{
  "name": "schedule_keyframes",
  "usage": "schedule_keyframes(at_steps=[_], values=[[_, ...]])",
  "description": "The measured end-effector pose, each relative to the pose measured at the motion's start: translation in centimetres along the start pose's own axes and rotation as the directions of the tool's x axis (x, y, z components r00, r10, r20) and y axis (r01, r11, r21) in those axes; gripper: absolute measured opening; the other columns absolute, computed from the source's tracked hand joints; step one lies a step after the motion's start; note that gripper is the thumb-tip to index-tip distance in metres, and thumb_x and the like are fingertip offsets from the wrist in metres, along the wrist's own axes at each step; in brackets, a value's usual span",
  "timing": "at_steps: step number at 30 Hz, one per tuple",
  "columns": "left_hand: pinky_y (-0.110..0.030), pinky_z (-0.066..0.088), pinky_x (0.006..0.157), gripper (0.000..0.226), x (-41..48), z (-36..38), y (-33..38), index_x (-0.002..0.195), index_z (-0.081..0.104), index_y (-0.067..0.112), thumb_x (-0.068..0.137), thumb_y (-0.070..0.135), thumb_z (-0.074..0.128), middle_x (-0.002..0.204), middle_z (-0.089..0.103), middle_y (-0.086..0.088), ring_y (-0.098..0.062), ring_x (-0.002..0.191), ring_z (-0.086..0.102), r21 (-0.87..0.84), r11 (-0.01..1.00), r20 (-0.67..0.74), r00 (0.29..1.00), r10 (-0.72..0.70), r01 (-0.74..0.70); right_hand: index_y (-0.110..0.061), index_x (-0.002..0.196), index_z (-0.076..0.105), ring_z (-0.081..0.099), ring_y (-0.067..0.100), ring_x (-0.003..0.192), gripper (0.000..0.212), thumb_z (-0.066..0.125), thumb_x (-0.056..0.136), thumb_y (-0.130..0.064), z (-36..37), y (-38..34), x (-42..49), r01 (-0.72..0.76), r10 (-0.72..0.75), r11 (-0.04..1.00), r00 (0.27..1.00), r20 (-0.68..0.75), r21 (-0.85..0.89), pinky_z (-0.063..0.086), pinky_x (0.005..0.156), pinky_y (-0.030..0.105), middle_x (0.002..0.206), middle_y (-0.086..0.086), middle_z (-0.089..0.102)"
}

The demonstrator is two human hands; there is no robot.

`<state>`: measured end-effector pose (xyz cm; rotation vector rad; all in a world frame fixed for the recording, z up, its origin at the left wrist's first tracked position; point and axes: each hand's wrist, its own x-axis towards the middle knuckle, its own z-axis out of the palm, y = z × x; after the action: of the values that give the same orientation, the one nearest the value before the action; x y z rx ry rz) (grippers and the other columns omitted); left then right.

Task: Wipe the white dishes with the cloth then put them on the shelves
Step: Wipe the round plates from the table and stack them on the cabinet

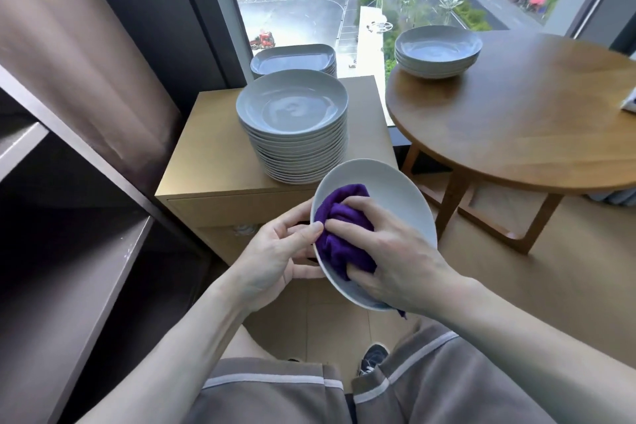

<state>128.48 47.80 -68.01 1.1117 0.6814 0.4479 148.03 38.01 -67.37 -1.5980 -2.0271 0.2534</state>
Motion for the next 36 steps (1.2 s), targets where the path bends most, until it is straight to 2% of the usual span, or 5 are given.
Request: schedule_keyframes(at_steps=[8,14,20,25,36], values=[[-0.046,0.062,0.081,0.053,0.1,0.9,-0.9,0.146,0.06,0.034,0.094,0.027,0.07,0.129,0.07,-0.021,-0.034,0.109,0.073,0.046,0.999,-0.027,0.999,-0.024,0.025,-0.022,0.137,0.057,0.056,0.031,0.114,0.053,0.072,0.087,-0.032,0.2,2.8,0.7,-0.223,0.204,0.956,0.972,-0.115,-0.19,0.053,0.088,0.039,0.138,0.01,0.049],[-0.048,0.064,0.081,0.053,0.5,-0.1,-0.3,0.152,0.05,0.027,0.102,0.014,0.062,0.127,0.074,-0.013,-0.038,0.112,0.073,0.044,0.999,-0.133,0.991,0.016,-0.01,-0.03,0.134,0.053,0.054,0.029,0.104,0.047,0.063,0.089,-0.035,-0.1,5.4,0.6,-0.4,0.434,0.88,0.896,0.094,-0.258,0.052,0.082,0.038,0.131,0.005,0.044],[-0.047,0.064,0.079,0.055,0.5,-1.4,1.0,0.153,0.048,0.024,0.101,0.011,0.062,0.125,0.074,-0.016,-0.037,0.107,0.074,0.046,0.997,-0.224,0.972,0.075,-0.066,-0.037,0.14,0.051,0.055,0.022,0.112,0.052,0.065,0.09,-0.042,0.6,4.1,0.3,-0.219,0.252,0.96,0.947,0.199,-0.173,0.047,0.087,0.027,0.139,-0.003,0.044],[-0.05,0.064,0.081,0.059,0.5,-1.0,0.6,0.154,0.048,0.023,0.098,0.014,0.066,0.127,0.072,-0.02,-0.041,0.112,0.072,0.048,0.997,-0.209,0.975,0.075,-0.067,-0.039,0.145,0.045,0.048,0.021,0.126,0.058,0.067,0.091,-0.041,1.5,2.0,-0.1,-0.035,0.048,0.998,0.965,0.258,-0.054,0.049,0.1,0.032,0.147,-0.006,0.037],[-0.047,0.062,0.082,0.059,0.3,1.3,-0.9,0.146,0.06,0.024,0.09,0.018,0.076,0.124,0.07,-0.023,-0.035,0.109,0.073,-0.05,0.998,-0.065,0.997,0.038,-0.041,-0.018,0.142,0.053,0.05,0.027,0.126,0.059,0.074,0.088,-0.029,0.8,1.8,0.7,-0.059,0.061,0.998,0.996,-0.068,0.031,0.045,0.098,0.03,0.146,0.009,0.046]])
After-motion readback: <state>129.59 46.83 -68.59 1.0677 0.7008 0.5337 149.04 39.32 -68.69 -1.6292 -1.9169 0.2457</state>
